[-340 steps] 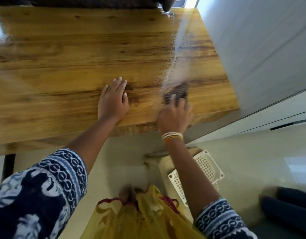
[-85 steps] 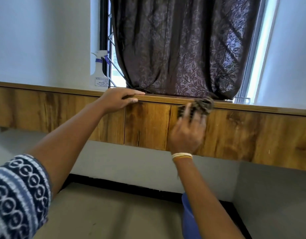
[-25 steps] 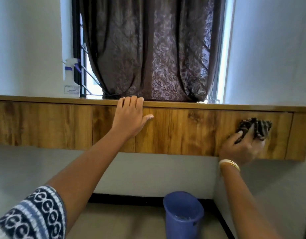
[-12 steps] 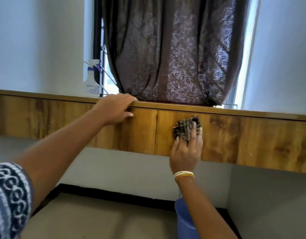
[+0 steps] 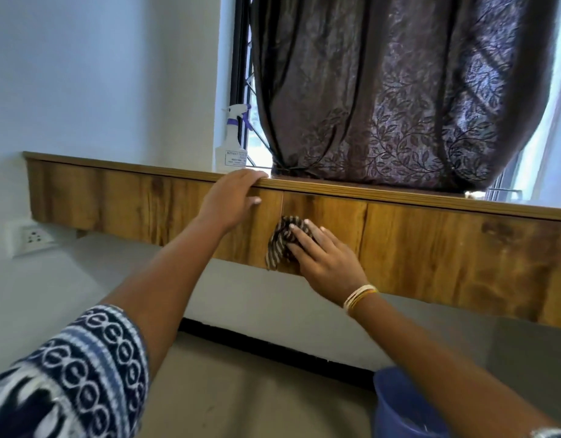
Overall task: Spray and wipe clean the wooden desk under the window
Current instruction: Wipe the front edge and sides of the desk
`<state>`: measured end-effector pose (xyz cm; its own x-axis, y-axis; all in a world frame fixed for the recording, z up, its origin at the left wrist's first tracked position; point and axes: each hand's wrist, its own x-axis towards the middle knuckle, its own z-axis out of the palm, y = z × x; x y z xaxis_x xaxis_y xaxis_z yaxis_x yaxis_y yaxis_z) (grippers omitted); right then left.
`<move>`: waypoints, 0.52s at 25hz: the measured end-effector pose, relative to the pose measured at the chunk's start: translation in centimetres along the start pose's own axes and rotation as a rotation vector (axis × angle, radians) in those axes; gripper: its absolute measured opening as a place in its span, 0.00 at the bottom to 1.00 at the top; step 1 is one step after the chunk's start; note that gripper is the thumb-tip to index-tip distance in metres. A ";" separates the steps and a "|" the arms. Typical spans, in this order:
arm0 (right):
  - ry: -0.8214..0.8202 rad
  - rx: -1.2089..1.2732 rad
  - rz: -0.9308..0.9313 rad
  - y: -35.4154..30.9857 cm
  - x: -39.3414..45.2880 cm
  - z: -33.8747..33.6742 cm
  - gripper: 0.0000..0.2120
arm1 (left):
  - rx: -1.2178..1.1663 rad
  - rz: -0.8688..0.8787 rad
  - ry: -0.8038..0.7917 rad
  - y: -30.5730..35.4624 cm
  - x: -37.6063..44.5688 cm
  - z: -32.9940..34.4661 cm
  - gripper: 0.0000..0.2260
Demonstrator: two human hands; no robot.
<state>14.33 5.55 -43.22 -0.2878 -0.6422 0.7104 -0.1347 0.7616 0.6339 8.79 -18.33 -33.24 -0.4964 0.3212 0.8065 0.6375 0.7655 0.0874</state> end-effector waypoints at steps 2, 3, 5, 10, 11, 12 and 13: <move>0.014 -0.021 -0.017 2.1 1.6 -0.8 0.15 | -0.070 -0.005 -0.001 -0.3 0.2 -0.2 0.23; 0.038 -0.037 0.039 2.7 2.8 -1.2 0.15 | -0.086 -0.010 0.009 -0.3 0.2 -0.2 0.23; 0.060 -0.043 0.126 2.6 4.1 -1.5 0.15 | -0.104 -0.023 0.036 -0.2 0.1 0.1 0.23; -0.072 0.021 -0.229 0.6 1.0 -0.3 0.19 | -0.133 -0.011 0.037 -0.5 0.0 0.1 0.22; -0.126 0.023 -0.326 0.0 0.3 -0.1 0.19 | -0.132 -0.011 0.045 -0.4 0.0 0.1 0.22; -0.162 0.017 -0.398 -0.3 0.1 0.0 0.20 | -0.126 -0.007 0.053 -0.2 0.0 0.1 0.22; -0.186 0.017 -0.446 -0.1 0.4 0.0 0.20 | -0.121 -0.001 0.060 -0.1 0.0 0.2 0.21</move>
<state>14.23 5.18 -43.01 -0.3627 -0.8813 0.3030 -0.2988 0.4180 0.8579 8.66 -18.27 -33.35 -0.4632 0.2843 0.8394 0.7051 0.6920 0.1547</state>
